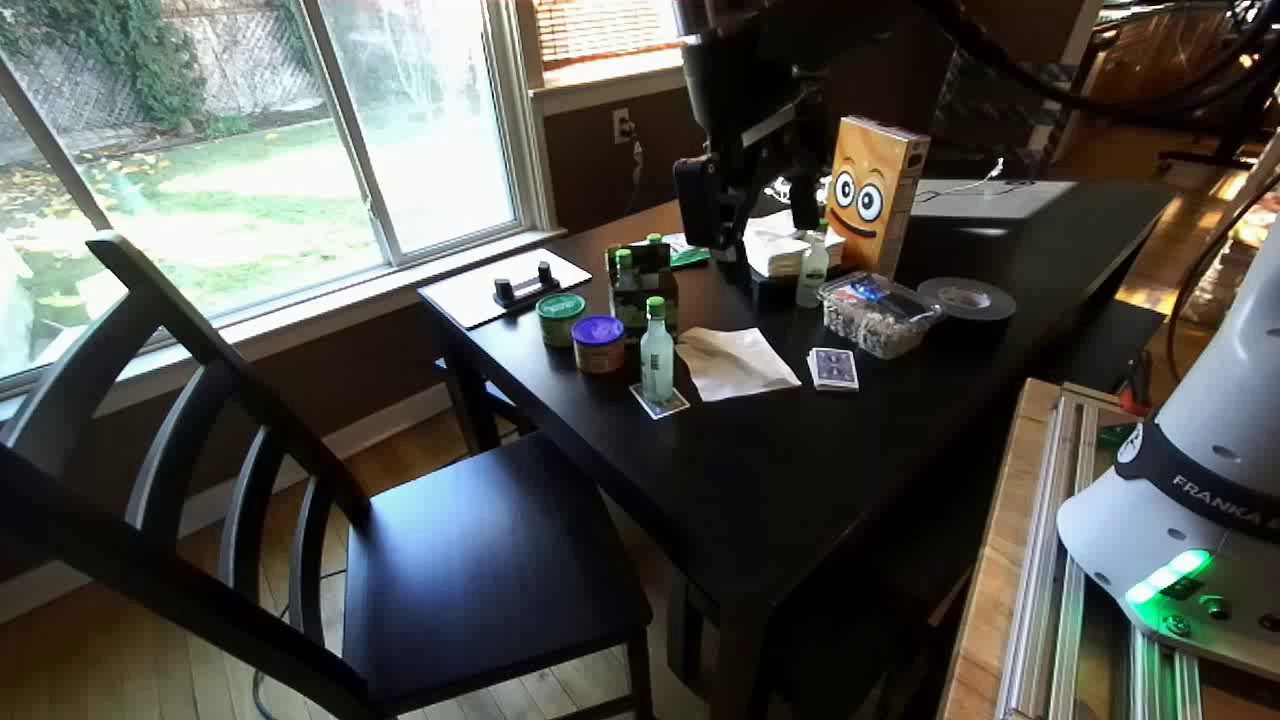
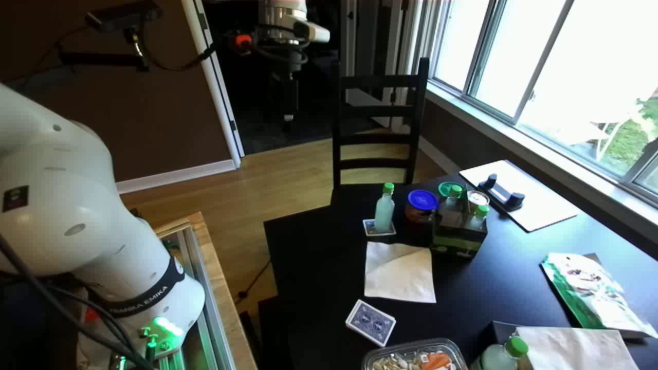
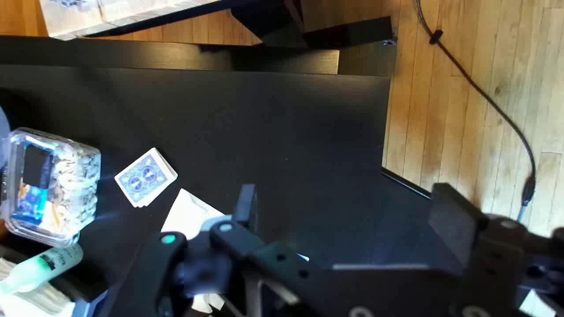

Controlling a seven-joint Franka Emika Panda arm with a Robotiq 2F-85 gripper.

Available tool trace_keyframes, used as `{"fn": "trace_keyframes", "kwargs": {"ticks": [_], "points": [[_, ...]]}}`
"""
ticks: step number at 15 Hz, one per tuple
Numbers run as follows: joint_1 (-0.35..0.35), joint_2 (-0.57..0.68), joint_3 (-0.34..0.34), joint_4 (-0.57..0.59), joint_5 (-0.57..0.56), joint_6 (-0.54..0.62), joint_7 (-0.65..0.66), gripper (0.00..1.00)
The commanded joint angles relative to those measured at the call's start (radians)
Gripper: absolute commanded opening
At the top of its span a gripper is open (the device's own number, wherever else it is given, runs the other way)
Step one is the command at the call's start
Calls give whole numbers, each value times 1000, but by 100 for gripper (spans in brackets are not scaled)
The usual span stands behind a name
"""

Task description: Use the napkin to wipe the can with a green lid

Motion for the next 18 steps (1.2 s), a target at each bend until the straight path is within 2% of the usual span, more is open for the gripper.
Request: {"fn": "trace_keyframes", "kwargs": {"ticks": [1,5,7,10,14,18], "points": [[24,3,-22,2,-7,-3,6,100],[24,3,-22,2,-7,-3,6,100],[10,24,-50,-2,8,10,-21,100],[-26,48,-97,-36,-10,143,7,100],[-65,127,-183,-104,-6,389,-40,100],[-111,210,-266,-162,-35,547,-107,100]]}}
